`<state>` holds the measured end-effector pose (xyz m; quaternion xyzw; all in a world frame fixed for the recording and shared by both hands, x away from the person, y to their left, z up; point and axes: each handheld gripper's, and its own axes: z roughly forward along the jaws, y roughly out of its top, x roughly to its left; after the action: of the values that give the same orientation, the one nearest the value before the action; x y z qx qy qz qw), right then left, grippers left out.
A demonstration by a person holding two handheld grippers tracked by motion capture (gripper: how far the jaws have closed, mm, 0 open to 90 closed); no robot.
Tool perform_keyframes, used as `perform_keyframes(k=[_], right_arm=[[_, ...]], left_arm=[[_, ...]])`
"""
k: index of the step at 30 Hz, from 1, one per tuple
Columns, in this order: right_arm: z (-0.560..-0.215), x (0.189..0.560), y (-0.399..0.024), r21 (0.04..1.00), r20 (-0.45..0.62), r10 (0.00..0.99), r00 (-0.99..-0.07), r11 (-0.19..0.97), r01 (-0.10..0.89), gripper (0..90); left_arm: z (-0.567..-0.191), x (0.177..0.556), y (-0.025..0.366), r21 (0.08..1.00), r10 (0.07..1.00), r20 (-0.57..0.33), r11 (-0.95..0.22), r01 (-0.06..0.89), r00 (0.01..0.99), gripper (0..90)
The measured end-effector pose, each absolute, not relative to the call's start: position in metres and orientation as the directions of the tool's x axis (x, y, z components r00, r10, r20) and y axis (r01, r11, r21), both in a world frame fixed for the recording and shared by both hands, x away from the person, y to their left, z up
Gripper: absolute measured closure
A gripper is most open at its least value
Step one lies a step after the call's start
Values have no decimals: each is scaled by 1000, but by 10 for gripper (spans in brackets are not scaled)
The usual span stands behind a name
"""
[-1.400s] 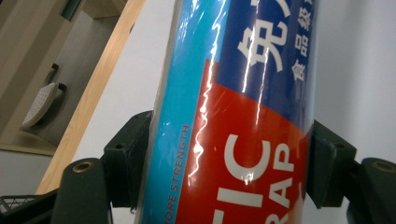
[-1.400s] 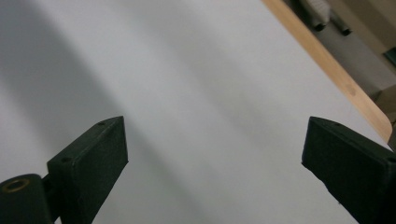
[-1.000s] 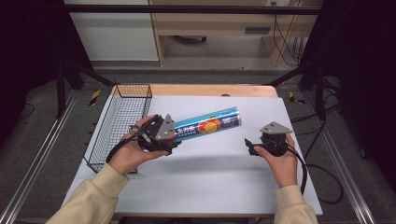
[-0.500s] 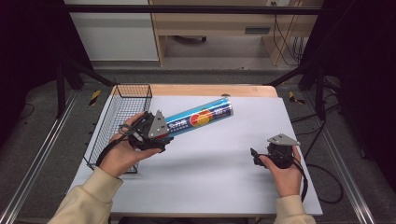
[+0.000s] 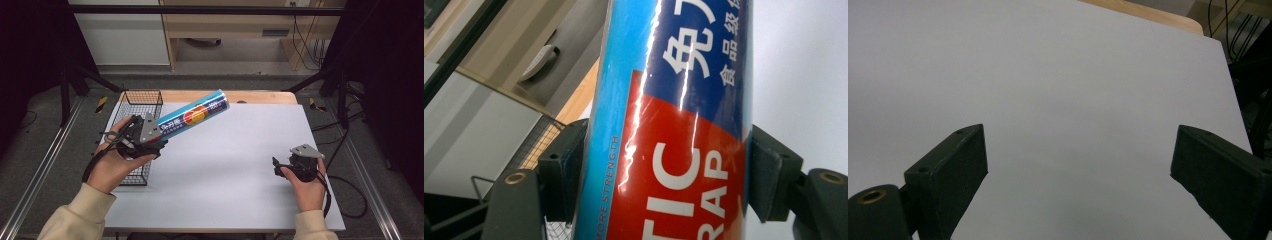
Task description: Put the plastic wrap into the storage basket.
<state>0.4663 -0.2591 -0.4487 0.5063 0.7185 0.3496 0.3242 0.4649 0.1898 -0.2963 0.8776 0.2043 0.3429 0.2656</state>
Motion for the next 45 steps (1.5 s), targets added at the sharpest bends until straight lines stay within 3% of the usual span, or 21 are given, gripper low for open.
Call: perform_keyframes(k=[6,7,16,29,45], right_arm=[[-450,466,-258,831,-119,956,-268,244,500,83],[-450,466,-258,833,-116,955,-271,242,497,83],[-449,465,-257,835,-116,957,-265,239,495,82],[-449,462,-258,832,-115,960,-254,233,503,84],[-448,460,-251,832,-85,960,-266,215,512,91]], left_arm=[[-295,464,193,596,533,512,-785,168,674,294],[-296,460,193,601,570,487,-768,220,662,294],[-297,451,202,596,597,492,-761,254,634,296],[-297,442,222,607,723,441,-676,417,532,300],[-314,454,234,549,797,450,-603,579,404,303]])
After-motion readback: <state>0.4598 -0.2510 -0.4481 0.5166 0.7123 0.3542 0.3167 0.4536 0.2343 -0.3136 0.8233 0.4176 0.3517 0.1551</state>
